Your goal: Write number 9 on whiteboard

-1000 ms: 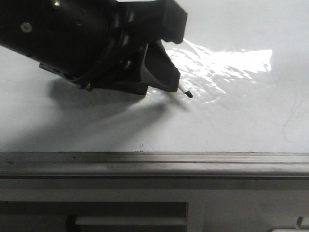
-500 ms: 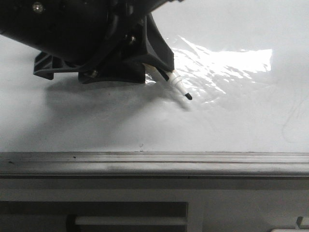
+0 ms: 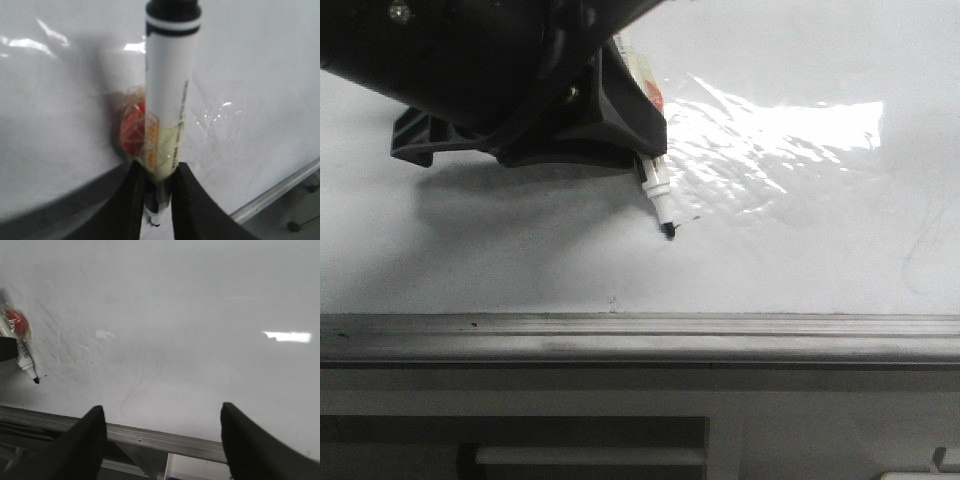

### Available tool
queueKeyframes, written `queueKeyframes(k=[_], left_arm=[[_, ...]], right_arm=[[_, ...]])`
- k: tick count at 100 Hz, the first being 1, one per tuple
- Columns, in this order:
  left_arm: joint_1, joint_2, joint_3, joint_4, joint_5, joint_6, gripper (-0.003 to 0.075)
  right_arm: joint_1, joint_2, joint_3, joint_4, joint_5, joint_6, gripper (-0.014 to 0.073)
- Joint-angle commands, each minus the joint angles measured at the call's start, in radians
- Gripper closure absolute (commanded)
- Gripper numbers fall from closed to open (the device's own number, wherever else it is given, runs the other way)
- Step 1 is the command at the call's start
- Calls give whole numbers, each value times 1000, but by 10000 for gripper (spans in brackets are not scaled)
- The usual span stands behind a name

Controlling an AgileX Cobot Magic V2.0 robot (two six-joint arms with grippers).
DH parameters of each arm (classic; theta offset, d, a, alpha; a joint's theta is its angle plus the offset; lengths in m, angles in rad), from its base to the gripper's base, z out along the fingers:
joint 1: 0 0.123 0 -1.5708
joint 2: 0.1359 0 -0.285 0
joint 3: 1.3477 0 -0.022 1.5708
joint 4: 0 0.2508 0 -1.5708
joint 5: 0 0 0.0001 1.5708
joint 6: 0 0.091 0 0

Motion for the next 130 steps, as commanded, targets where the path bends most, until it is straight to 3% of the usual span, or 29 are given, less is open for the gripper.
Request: queueKeyframes(k=[1,32,52,65,86,130], left_arm=[[11,-51,-22,117,28,3,741],[11,-189,-46,687,490,5,741],[3,-201,-49,702,633,219,741],[-35,-201,-49,692,636,364,741],[-92,-201,-49,692,564,502,741],[-96,-201,-49,702,497,537,741]], right_arm=[[15,18,-34,23,-61,-14,165],[91,28,-34,381,-36,-477,165],[91,77,-34,657,16,-848,165],[104,114,-34,781,59,-1002,165],[202,195,-34,786,78,-1077,165],[391,465,-60,874,-43,-1306,165]])
